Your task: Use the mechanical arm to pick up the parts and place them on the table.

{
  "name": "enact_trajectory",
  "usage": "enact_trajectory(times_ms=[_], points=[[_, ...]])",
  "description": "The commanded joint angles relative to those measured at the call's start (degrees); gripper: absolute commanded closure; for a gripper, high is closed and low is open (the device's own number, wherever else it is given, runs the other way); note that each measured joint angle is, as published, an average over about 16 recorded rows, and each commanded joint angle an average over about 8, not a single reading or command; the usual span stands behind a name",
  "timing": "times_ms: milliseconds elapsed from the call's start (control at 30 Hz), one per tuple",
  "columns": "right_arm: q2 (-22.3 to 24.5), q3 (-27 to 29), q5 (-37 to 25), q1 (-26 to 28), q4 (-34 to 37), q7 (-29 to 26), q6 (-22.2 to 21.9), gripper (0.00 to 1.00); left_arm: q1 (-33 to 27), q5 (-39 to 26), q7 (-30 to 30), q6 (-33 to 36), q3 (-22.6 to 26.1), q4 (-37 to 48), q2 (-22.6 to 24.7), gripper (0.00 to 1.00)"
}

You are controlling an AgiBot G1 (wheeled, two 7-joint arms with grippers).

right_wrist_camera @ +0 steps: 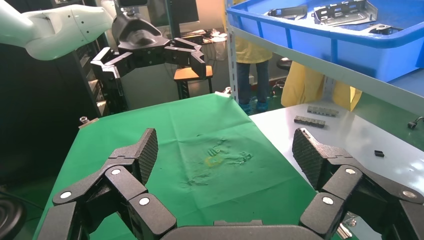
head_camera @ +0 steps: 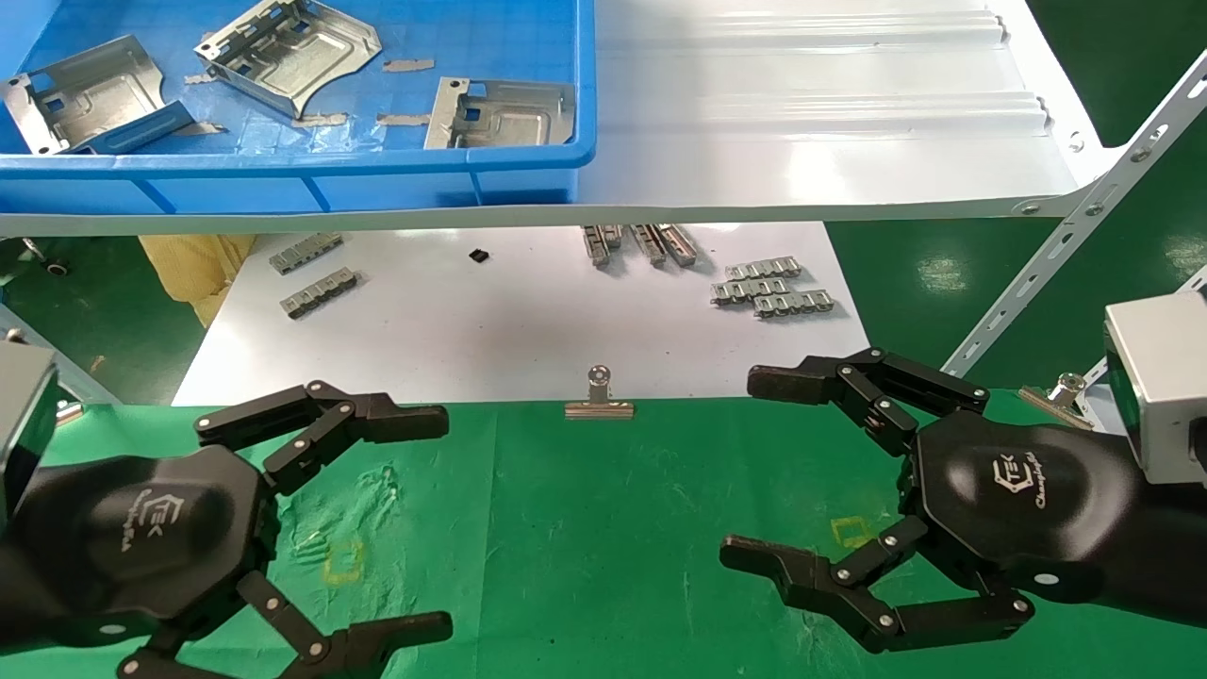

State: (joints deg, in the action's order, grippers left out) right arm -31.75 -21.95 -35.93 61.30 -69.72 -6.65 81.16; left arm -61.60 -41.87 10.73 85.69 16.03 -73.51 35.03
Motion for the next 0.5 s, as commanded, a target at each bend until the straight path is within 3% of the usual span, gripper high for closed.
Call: enact_trajectory(times_ms=[33,167,433,500], points=[[0.0,0.0,0.0,0.0,0.0,0.0,0.0,0.0,0.0,0.0,0.0,0.0,0.0,0.0,0.0,0.0],[0.0,0.0,0.0,0.0,0.0,0.0,0.0,0.0,0.0,0.0,0.0,0.0,0.0,0.0,0.0,0.0],[0.0,0.0,0.0,0.0,0.0,0.0,0.0,0.97,0.0,0.0,0.0,0.0,0.0,0.0,0.0,0.0],[0.0,0.0,0.0,0.0,0.0,0.0,0.0,1.0,0.0,0.0,0.0,0.0,0.0,0.0,0.0,0.0]])
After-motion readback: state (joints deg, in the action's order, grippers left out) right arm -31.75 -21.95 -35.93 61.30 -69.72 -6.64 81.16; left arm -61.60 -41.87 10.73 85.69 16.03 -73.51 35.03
